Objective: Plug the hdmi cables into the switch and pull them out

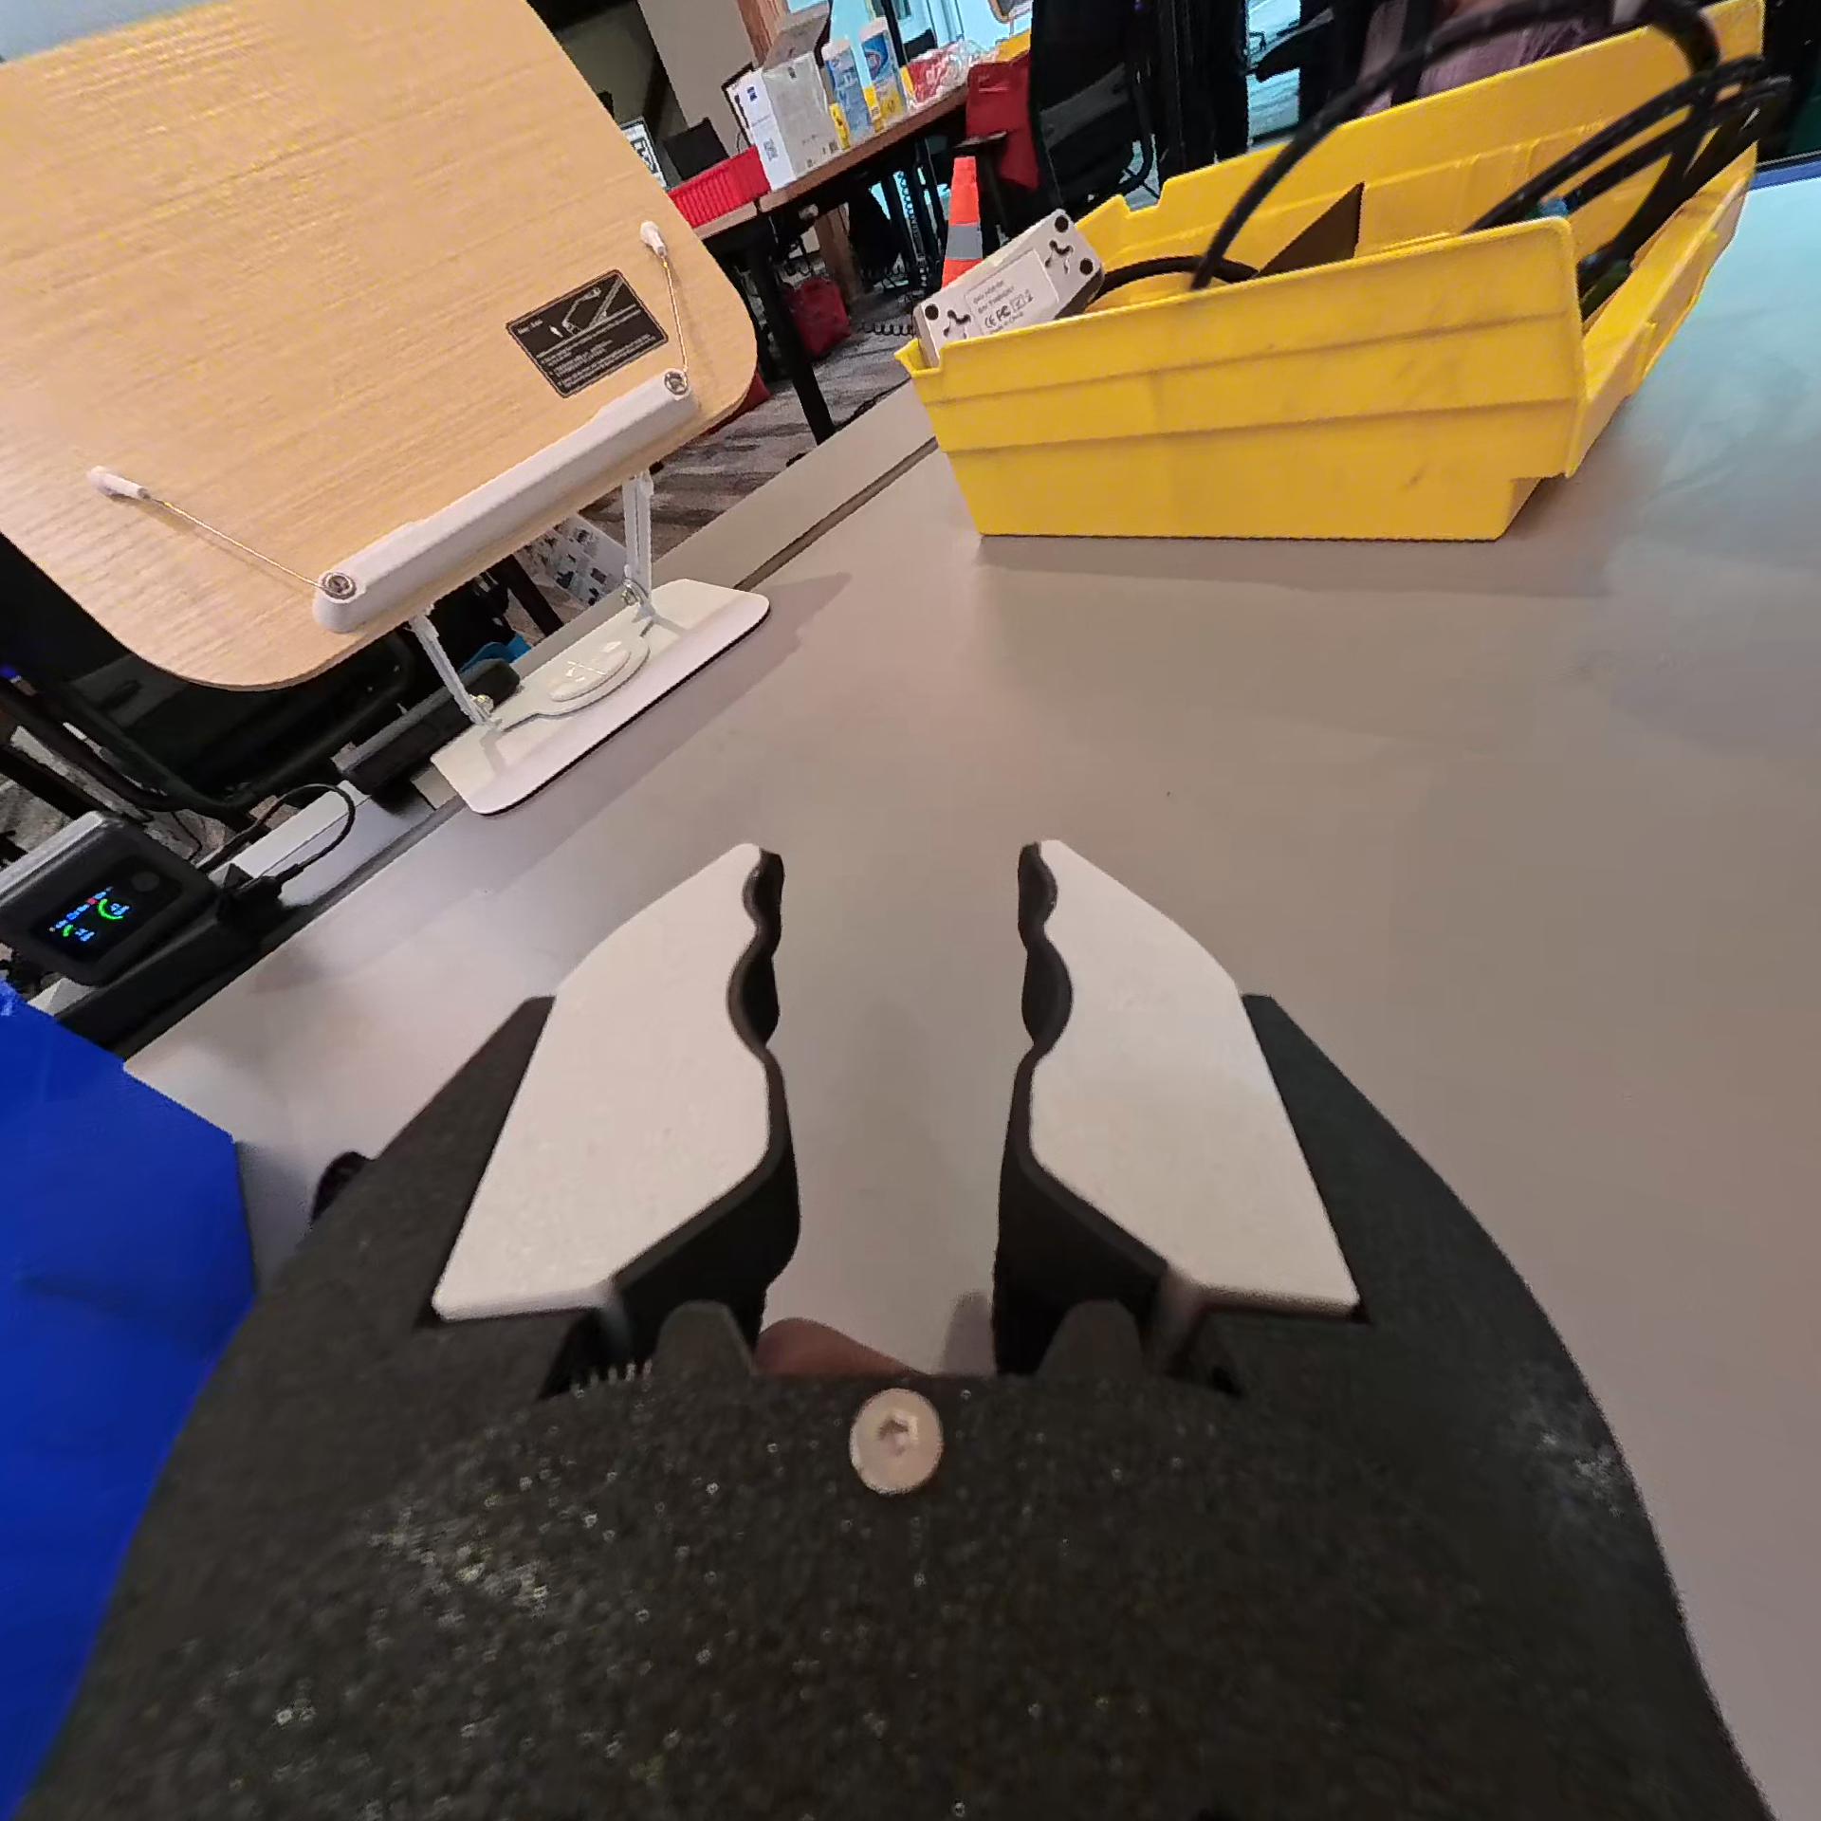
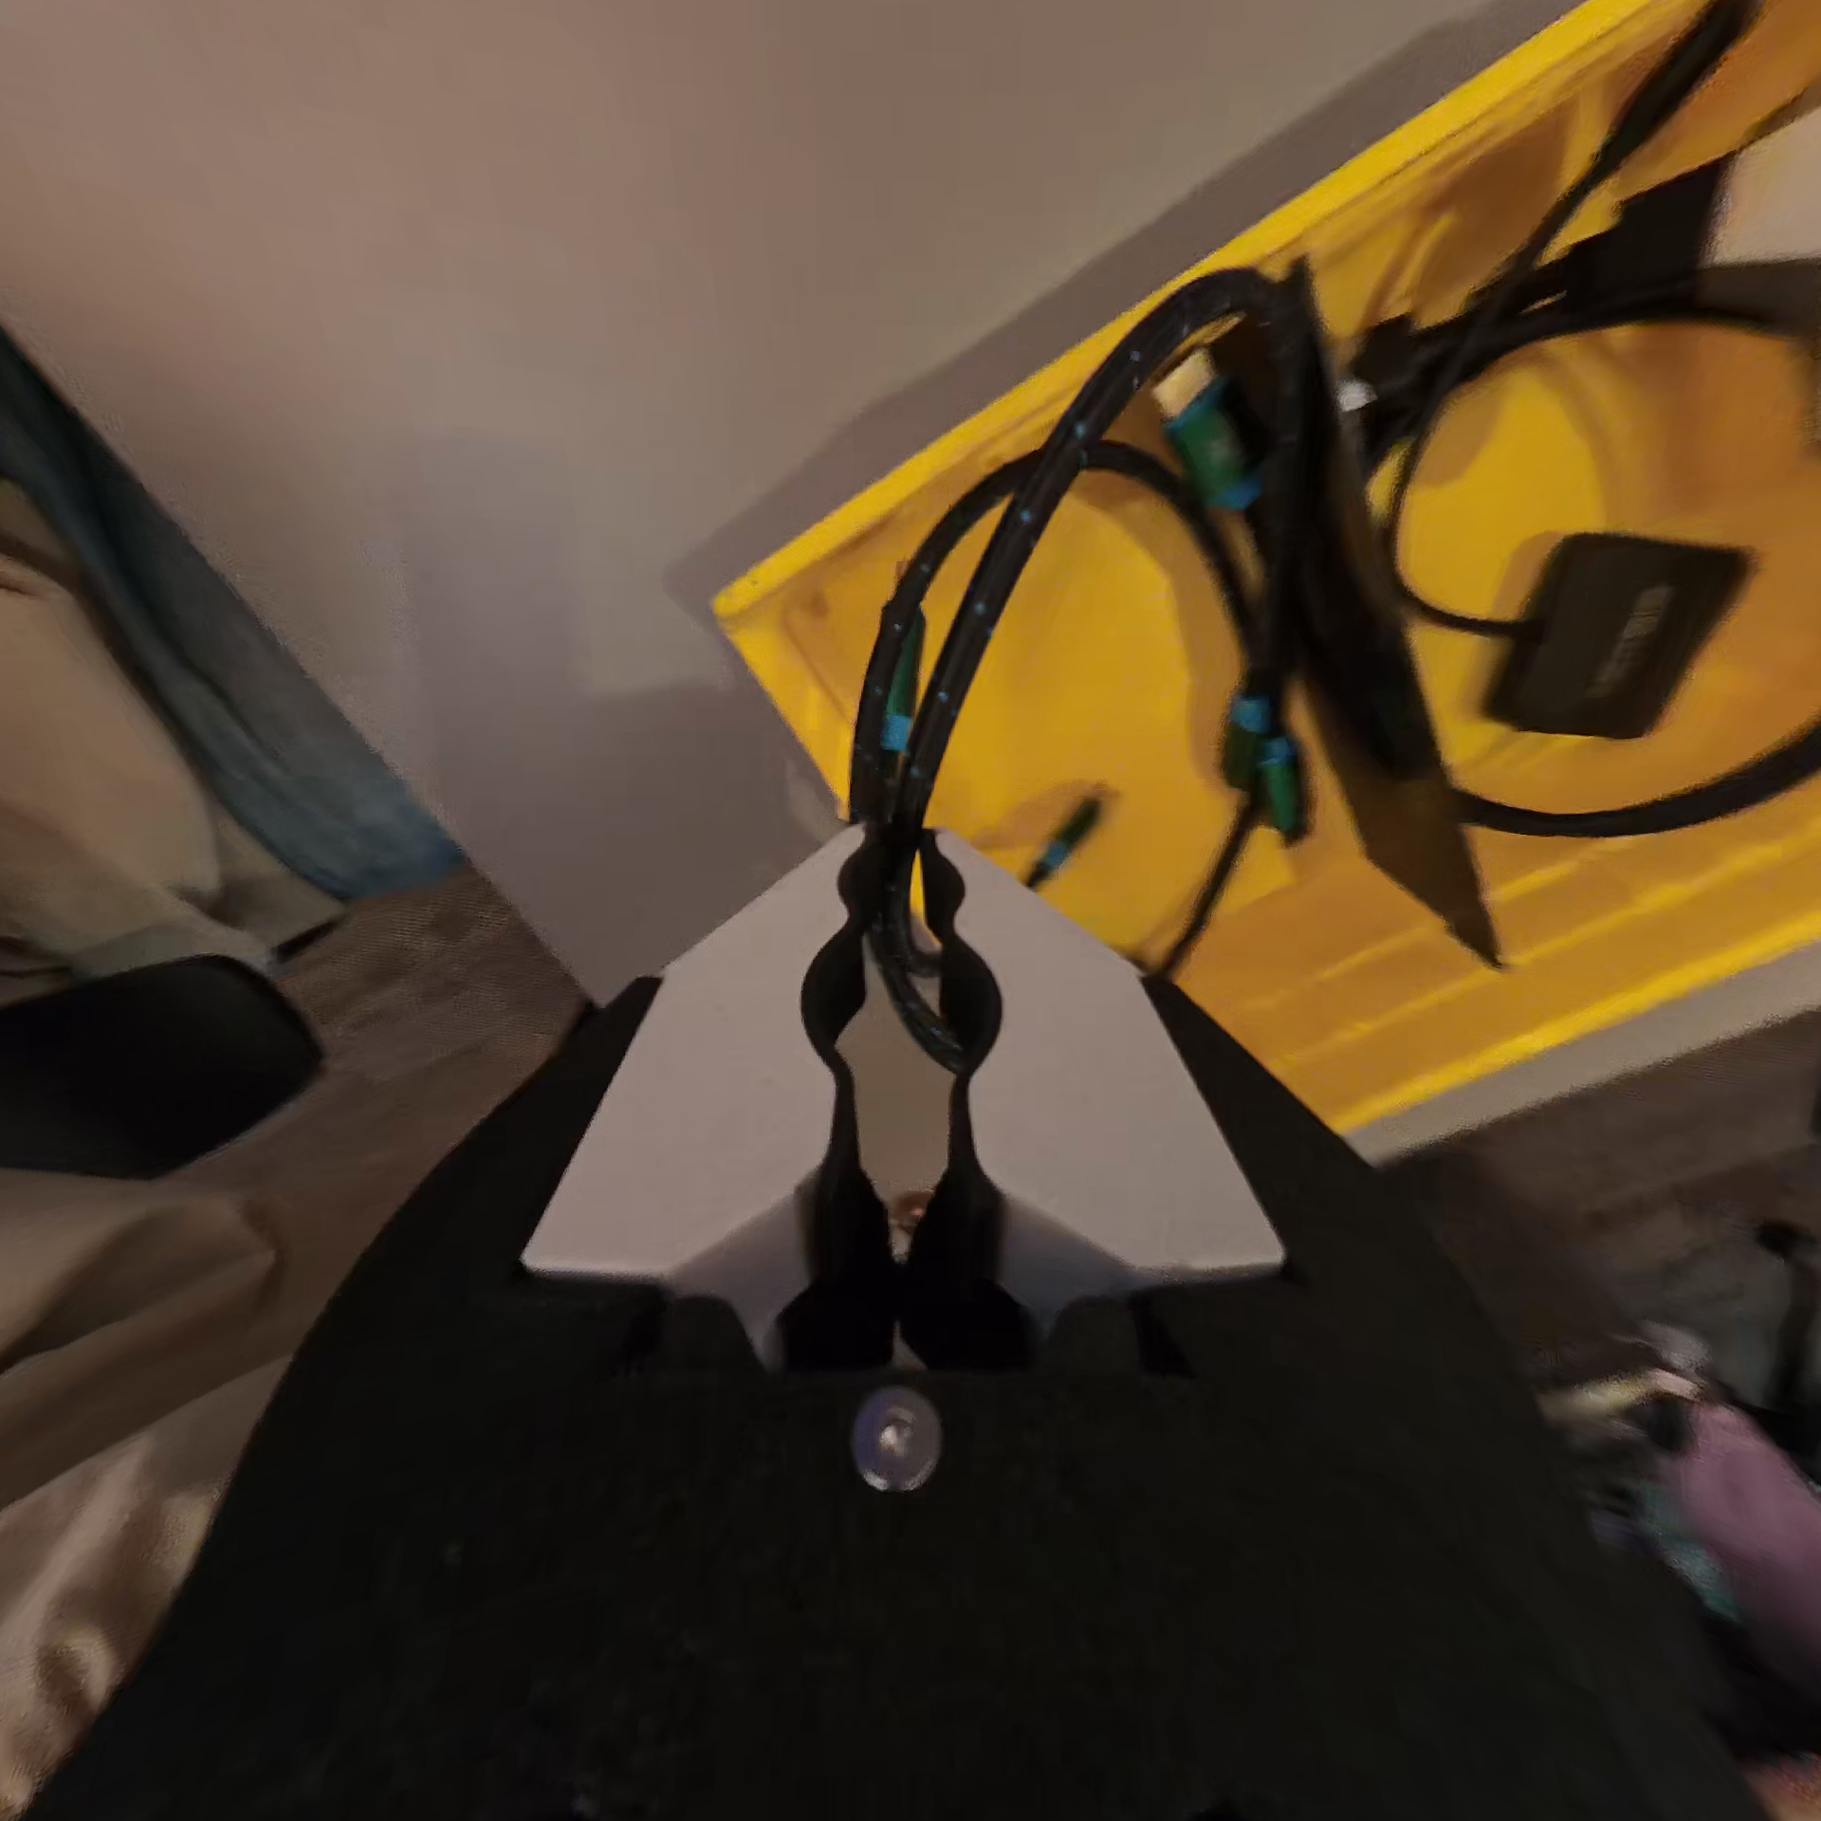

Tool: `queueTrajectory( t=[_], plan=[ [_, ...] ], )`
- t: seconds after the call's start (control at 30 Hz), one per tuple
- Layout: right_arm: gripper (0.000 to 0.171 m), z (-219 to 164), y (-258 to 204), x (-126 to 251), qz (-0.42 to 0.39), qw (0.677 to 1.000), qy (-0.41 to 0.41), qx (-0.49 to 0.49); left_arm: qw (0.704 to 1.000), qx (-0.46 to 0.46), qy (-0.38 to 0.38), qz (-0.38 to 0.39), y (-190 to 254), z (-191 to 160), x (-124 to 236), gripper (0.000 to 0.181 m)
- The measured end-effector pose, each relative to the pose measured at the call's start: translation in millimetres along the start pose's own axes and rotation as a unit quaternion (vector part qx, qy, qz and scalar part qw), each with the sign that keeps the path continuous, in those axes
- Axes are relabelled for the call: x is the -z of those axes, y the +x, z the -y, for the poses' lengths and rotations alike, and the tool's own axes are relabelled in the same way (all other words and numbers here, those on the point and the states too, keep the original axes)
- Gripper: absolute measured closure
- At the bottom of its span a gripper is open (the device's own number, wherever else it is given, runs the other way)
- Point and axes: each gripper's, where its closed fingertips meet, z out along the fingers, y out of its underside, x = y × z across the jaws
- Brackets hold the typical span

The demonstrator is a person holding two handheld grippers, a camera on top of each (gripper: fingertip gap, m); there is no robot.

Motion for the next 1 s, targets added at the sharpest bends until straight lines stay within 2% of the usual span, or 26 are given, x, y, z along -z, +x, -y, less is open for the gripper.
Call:
queueTrajectory(
  t=[0.13, 0.23, 0.3, 0.4, 0.47, 0.57, 0.6, 0.67, 0.7, 0.77, 0.87, 0.93, 1.0],
  plan=[
    [0.165, -16.8, 5.8, -25.2, 0.043, 0.998, 0.004, -0.054, 1.000, 0.011, -0.005, -0.001, -2.4, -2.3, 1.2, 0.135],
    [0.165, -13.7, -3.2, -34.4, 0.103, 0.991, 0.058, -0.065, 1.000, 0.021, -0.012, -0.004, -4.0, -5.6, 0.2, 0.135],
    [0.163, -13.2, -3.2, -30.1, 0.124, 0.983, 0.104, -0.082, 0.999, 0.029, -0.023, -0.003, -6.5, -9.6, 1.2, 0.135],
    [0.152, -7.7, -3.1, 1.7, 0.136, 0.960, 0.215, -0.118, 0.998, 0.059, -0.026, 0.017, -20.1, -7.2, 12.7, 0.135],
    [0.146, -5.6, 3.8, 31.3, 0.080, 0.940, 0.305, -0.130, 0.995, 0.091, -0.017, 0.040, -35.3, -0.7, 28.9, 0.134],
    [0.138, -11.7, 18.7, 73.7, -0.091, 0.886, 0.424, -0.165, 0.987, 0.132, -0.024, 0.092, -63.6, -5.5, 65.5, 0.134],
    [0.129, -16.0, 19.4, 85.6, -0.145, 0.854, 0.464, -0.185, 0.983, 0.143, -0.028, 0.112, -73.3, -11.0, 81.0, 0.135],
    [0.126, -34.2, 13.9, 93.6, -0.235, 0.779, 0.527, -0.244, 0.972, 0.170, -0.041, 0.158, -92.7, -29.4, 114.3, 0.137],
    [0.126, -45.1, 7.2, 89.3, -0.267, 0.745, 0.548, -0.271, 0.965, 0.184, -0.054, 0.181, -101.8, -42.1, 130.6, 0.137],
    [0.125, -66.1, -10.4, 63.9, -0.308, 0.697, 0.565, -0.316, 0.950, 0.212, -0.081, 0.215, -118.9, -68.2, 159.2, 0.138],
    [0.126, -94.6, -32.4, 13.6, -0.341, 0.668, 0.547, -0.373, 0.924, 0.274, -0.112, 0.240, -140.5, -101.3, 190.3, 0.138],
    [0.125, -93.5, -40.6, -8.7, -0.303, 0.678, 0.543, -0.392, 0.911, 0.296, -0.116, 0.261, -154.8, -117.6, 204.0, 0.141],
    [0.121, -96.5, -37.3, -25.5, -0.307, 0.690, 0.520, -0.400, 0.904, 0.284, -0.133, 0.292, -167.4, -134.0, 214.3, 0.142]
  ],
)
